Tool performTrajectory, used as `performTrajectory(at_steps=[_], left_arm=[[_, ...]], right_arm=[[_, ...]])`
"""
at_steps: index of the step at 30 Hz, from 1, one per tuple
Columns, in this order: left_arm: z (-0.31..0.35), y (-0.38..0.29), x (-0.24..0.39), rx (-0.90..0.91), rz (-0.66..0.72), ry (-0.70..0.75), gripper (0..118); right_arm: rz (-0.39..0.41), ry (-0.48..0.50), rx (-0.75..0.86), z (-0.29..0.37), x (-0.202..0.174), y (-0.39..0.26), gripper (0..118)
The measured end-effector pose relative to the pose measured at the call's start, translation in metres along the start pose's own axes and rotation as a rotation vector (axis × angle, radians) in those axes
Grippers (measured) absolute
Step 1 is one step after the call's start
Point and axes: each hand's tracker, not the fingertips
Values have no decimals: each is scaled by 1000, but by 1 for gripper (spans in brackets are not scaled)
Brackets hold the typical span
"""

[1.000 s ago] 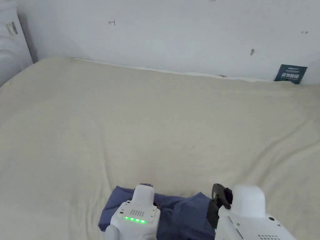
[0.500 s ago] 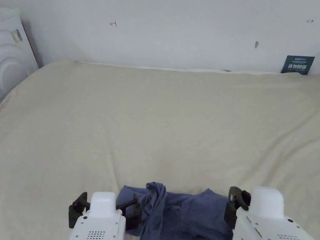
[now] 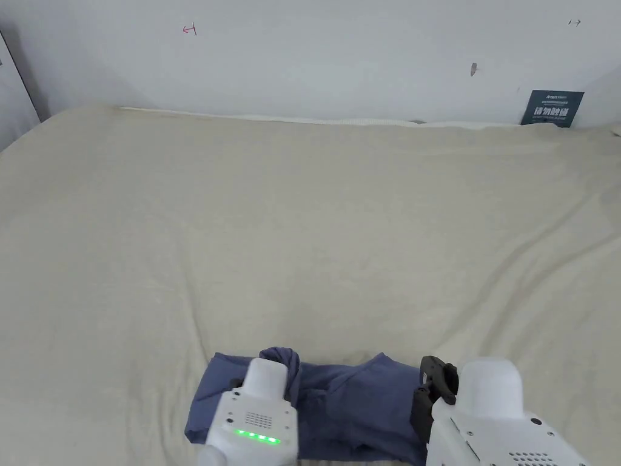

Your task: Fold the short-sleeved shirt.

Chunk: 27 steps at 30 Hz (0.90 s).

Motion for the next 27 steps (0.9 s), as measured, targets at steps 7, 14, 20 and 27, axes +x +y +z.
performTrajectory(at_steps=[7,14,20,27], left_arm=[[9,15,70,74,-188,-144,0],[54,12,12,156,44,-256,0],[113,-8,-110,271,338,-151,0],[124,-23,-171,198,501,26,0]], right_arm=[[-17,-19,-26,-9,12,-6,1],[-23,-27,-19,-6,13,-3,1],[-14,13,31,-5,-5,5,1],[35,40,88,2,-30,11,1]])
